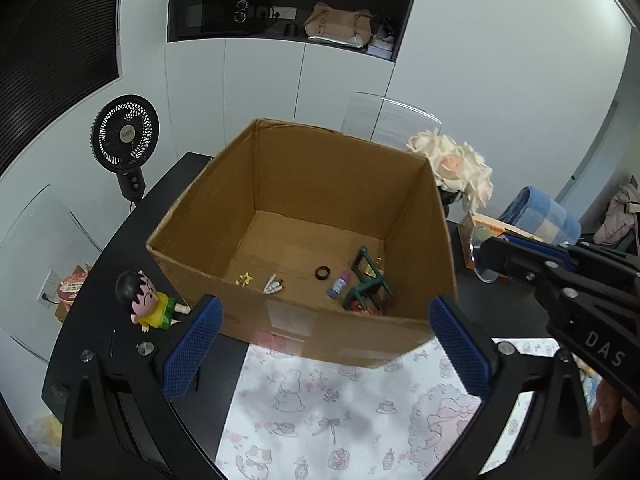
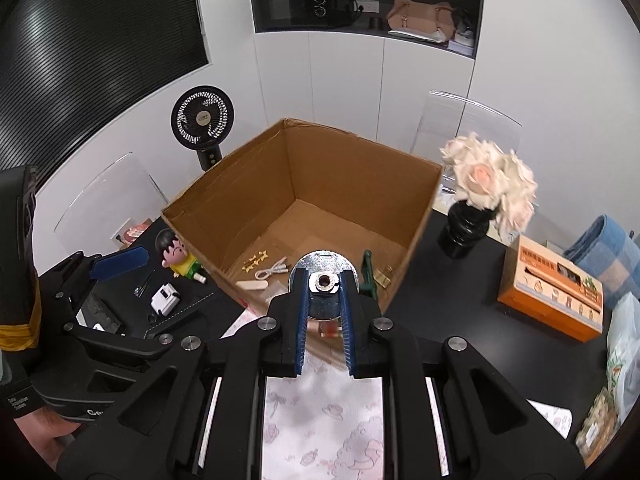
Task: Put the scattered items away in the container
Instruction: 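Carry the metal cap over the cardboard box with the right tool, then open the right tool to drop the metal cap into the box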
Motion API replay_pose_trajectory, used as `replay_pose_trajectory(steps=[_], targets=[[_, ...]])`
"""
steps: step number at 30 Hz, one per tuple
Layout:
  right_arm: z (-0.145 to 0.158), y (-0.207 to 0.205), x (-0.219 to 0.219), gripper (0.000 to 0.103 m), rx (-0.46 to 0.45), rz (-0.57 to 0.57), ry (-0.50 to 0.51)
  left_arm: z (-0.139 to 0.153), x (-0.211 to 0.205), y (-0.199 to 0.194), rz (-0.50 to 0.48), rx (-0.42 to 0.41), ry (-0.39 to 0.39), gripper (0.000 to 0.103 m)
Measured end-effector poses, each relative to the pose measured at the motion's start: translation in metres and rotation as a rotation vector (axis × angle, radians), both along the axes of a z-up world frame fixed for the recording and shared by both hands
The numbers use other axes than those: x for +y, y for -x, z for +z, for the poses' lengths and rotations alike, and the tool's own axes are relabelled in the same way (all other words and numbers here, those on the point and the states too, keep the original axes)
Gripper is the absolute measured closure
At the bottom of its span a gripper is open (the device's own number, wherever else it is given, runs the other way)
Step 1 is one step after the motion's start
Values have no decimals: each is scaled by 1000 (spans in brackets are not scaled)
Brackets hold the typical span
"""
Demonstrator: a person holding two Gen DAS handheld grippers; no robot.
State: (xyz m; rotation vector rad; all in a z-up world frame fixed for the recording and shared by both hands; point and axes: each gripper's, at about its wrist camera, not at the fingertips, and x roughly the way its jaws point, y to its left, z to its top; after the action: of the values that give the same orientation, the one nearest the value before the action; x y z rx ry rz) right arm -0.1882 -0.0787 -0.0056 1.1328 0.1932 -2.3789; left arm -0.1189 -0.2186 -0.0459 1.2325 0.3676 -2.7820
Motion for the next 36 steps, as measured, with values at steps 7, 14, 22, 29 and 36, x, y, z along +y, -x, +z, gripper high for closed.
replay_pose_trajectory(steps=[7, 14, 22, 29, 36], targets=[[-3, 32, -27, 88, -13, 13, -38, -8, -26, 31, 17, -28, 4, 0], [-11, 59, -37, 88, -37, 7, -45, -19, -47, 53, 31, -62, 20, 0], [-23, 80, -45, 88, -60, 5, -64, -31, -62, 62, 43, -82, 4, 0], [-35, 93, -51, 88, -80, 6, -80, -33, -67, 69, 43, -89, 1, 0], [-46, 102, -56, 88, -110, 4, -100, -37, -72, 71, 52, -95, 8, 0]])
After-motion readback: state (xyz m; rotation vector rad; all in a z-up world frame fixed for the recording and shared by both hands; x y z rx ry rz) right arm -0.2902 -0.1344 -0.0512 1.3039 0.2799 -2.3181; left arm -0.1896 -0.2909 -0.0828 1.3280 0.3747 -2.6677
